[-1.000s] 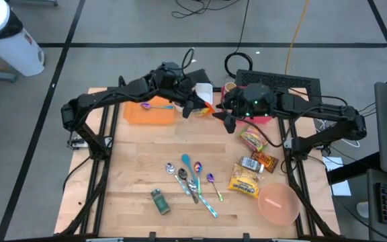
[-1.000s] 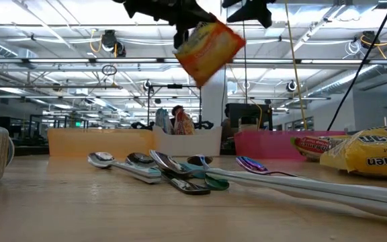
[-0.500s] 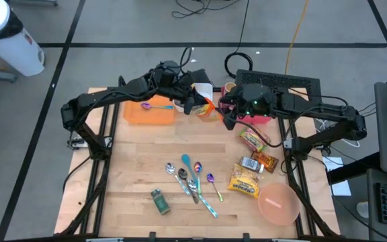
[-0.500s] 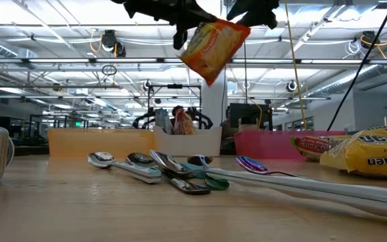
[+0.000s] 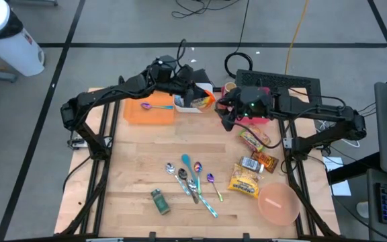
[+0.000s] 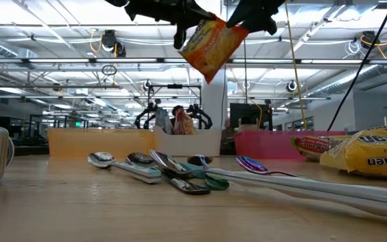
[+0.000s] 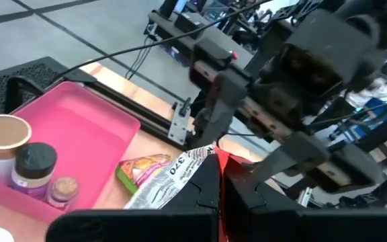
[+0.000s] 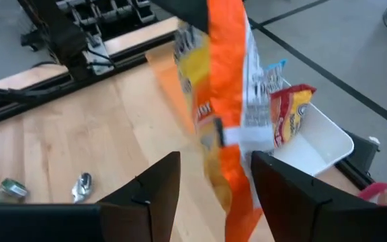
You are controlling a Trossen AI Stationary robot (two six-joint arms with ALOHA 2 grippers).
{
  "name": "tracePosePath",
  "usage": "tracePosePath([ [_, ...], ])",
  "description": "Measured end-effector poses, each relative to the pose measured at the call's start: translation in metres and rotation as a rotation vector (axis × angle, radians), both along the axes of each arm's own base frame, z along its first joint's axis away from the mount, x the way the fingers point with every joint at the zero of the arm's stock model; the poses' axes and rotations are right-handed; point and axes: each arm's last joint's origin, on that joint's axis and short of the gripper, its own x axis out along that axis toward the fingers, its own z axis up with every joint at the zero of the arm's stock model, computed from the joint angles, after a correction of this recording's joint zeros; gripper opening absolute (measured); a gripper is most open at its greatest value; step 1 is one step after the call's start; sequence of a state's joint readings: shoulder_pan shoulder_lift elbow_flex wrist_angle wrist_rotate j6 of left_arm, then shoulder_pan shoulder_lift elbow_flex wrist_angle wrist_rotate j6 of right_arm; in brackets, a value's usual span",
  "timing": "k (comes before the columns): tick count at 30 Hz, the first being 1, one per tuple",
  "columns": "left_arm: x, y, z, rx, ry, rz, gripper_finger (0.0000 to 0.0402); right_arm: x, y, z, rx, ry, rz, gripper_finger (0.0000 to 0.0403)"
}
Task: Pick & Place Food Item
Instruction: Put the orange noodle pack into the white bin
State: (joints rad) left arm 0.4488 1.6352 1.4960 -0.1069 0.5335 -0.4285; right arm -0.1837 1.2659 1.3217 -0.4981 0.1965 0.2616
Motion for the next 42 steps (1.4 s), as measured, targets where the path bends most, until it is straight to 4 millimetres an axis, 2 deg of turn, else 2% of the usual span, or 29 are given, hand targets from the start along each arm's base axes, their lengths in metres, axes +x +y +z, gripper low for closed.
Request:
tracePosePath([
  [10, 0.0, -0.001, 0.0, -0.001, -0.006, -0.02, 0.0, 0.0, -0.002, -0.011, -0.018, 0.035, -0.062, 0.0154],
  [15, 0.0, -0.002, 0.001, -0.007, -0.012, -0.058, 0.0, 0.0, -0.002, -0.011, -0.022, 0.034, -0.06, 0.0105],
  [21, 0.0, -0.002, 0.0, -0.011, -0.009, -0.067, 0.0001, 0.0, -0.002, -0.01, -0.041, 0.029, -0.048, 0.0018],
  [26, 0.0, -0.002, 0.0, -0.007, -0.008, -0.069, 0.0009, 0.001, -0.002, -0.009, -0.046, 0.029, -0.042, 0.0006],
  [34, -0.003, 0.001, 0.0, 0.072, -0.03, -0.138, 0.0052, 0.002, 0.001, -0.01, 0.001, 0.022, 0.07, 0.0001],
  [42, -0.008, 0.007, 0.002, 0.054, -0.057, -0.239, 0.0162, 0.001, 0.006, -0.012, 0.087, 0.032, 0.197, 0.0],
])
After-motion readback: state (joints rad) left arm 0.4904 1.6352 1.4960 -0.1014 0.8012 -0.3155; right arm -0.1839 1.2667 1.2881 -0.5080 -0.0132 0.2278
